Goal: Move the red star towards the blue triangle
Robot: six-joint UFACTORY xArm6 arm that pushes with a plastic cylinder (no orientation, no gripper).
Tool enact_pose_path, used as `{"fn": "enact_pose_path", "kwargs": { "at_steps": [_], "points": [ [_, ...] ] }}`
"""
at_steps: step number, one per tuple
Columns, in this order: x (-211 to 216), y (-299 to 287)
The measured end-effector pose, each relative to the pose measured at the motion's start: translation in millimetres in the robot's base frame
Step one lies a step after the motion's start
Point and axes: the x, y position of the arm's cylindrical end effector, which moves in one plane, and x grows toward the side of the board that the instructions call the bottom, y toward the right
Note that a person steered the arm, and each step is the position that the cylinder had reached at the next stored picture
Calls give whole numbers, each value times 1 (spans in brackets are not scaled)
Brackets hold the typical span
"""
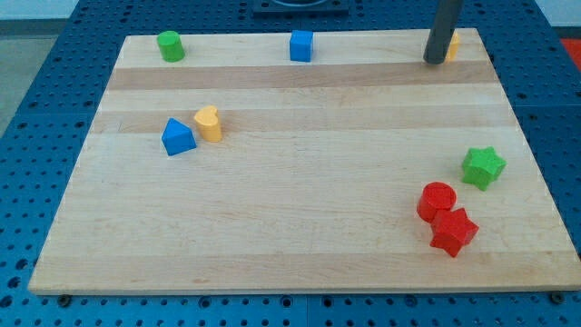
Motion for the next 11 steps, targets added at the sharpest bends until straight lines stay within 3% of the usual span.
{"fn": "enact_pose_path", "kwargs": {
  "at_steps": [2,5,7,8,10,11],
  "points": [
    [53,-20],
    [183,-66],
    [228,-77],
    [236,-115],
    [334,-136],
    [352,-134]
  ]
}}
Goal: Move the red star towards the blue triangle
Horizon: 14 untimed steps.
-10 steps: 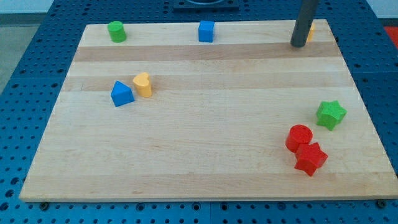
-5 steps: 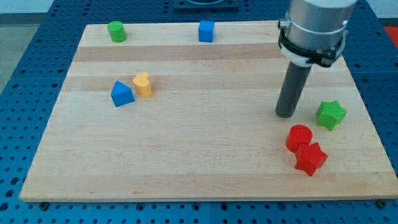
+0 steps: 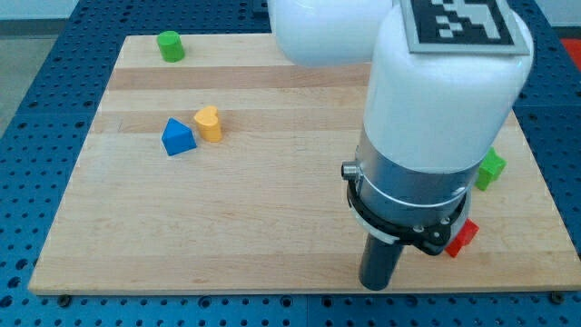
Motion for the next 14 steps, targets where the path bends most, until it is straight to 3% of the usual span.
{"fn": "enact_pose_path", "kwargs": {
  "at_steps": [3,4,6,8,11,14],
  "points": [
    [-3,113],
    [-11,124],
    [-43,118],
    [-45,58],
    [-95,50],
    [-122,-6]
  ]
}}
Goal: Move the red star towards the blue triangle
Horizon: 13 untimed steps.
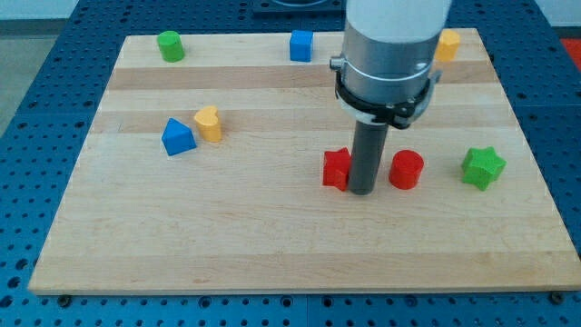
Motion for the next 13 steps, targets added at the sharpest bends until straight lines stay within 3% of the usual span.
{"fn": "enact_pose_path", "kwargs": {
  "at_steps": [3,7,10,13],
  "points": [
    [-38,-24],
    [-36,-172],
    [-9,-231],
    [-9,-270]
  ]
}}
